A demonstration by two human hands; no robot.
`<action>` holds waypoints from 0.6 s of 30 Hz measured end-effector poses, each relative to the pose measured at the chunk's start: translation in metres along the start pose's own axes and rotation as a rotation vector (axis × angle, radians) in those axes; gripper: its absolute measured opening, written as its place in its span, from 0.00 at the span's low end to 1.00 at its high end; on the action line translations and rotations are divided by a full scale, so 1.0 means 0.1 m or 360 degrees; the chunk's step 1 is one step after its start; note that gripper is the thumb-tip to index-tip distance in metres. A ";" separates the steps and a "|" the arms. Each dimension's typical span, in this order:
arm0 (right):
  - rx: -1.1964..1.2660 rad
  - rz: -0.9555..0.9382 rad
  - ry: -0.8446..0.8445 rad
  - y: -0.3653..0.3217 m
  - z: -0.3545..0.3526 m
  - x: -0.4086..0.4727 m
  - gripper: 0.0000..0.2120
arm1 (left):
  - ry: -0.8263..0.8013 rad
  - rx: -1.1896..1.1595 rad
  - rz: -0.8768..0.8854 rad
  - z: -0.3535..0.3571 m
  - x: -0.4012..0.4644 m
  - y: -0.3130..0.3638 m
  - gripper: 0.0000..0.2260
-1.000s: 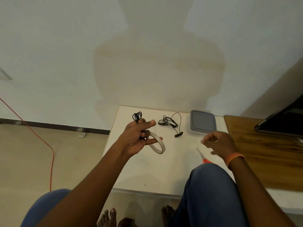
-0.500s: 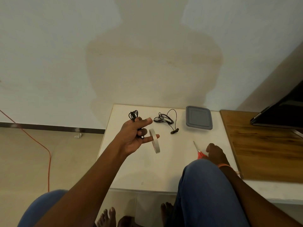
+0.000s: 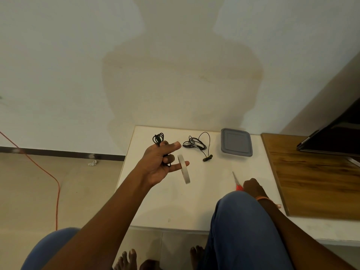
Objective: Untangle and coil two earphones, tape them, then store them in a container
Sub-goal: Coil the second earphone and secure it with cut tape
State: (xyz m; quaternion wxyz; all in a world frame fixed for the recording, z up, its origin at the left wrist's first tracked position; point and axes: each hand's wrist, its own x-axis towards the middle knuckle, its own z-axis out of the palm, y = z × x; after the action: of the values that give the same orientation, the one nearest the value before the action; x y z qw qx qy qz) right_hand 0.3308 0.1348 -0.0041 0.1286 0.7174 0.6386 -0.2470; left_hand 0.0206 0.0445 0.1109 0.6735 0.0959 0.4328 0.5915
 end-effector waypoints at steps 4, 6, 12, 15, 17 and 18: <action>0.0515 0.0105 -0.0143 -0.03 -0.10 -0.08 0.16 | 0.0015 0.0017 -0.0030 0.00 0.00 0.00 0.20; 0.0870 0.0064 -0.0362 -0.05 -0.16 -0.15 0.16 | 0.0007 0.0028 -0.0042 0.00 -0.01 0.00 0.20; 0.0064 -0.0463 -0.0335 -0.27 -0.14 -0.41 0.09 | -0.0088 0.0069 -0.0059 0.04 -0.04 0.03 0.19; 0.1618 -0.0233 -0.0722 -0.26 -0.49 -0.50 0.10 | -0.0142 0.0115 -0.0059 0.04 -0.06 0.05 0.19; 0.1889 -0.0401 -0.0670 -0.35 -0.64 -0.59 0.17 | -0.0153 0.0172 -0.0060 0.05 -0.07 0.05 0.19; 0.1671 -0.0597 -0.0587 -0.42 -0.72 -0.65 0.19 | -0.0155 0.0194 -0.0060 0.05 -0.07 0.06 0.19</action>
State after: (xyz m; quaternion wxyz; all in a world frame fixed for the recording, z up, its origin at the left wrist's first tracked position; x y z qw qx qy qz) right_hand 0.2989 0.1215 0.0962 -0.1809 0.5048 0.5139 -0.6696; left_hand 0.0205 0.0419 0.1208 0.6978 0.1572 0.4365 0.5458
